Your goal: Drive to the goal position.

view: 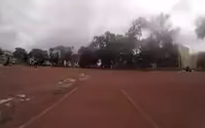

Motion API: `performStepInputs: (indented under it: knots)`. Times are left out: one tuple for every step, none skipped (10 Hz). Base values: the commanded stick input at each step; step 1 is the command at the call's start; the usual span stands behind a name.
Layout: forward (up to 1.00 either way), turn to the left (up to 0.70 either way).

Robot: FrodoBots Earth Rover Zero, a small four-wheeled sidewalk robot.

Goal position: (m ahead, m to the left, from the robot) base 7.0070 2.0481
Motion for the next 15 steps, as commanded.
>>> performStepInputs:
  knots:
    - [0.7, 0.0]
    - [0.7, 0.0]
    - [0.7, 0.01]
    - [0.7, 0.05]
    - [0.7, -0.06]
    - [0.7, -0.29]
    - [0.7, -0.11]
    - [0.7, 0.0]
    - [0.7, 0.0]
    - [0.7, 0.0]
    - [0.7, 0.0]
    - [0.7, 0.0]
    - [0.7, 0.0]
    - [0.7, 0.0]
    - [0.7, 0.0]
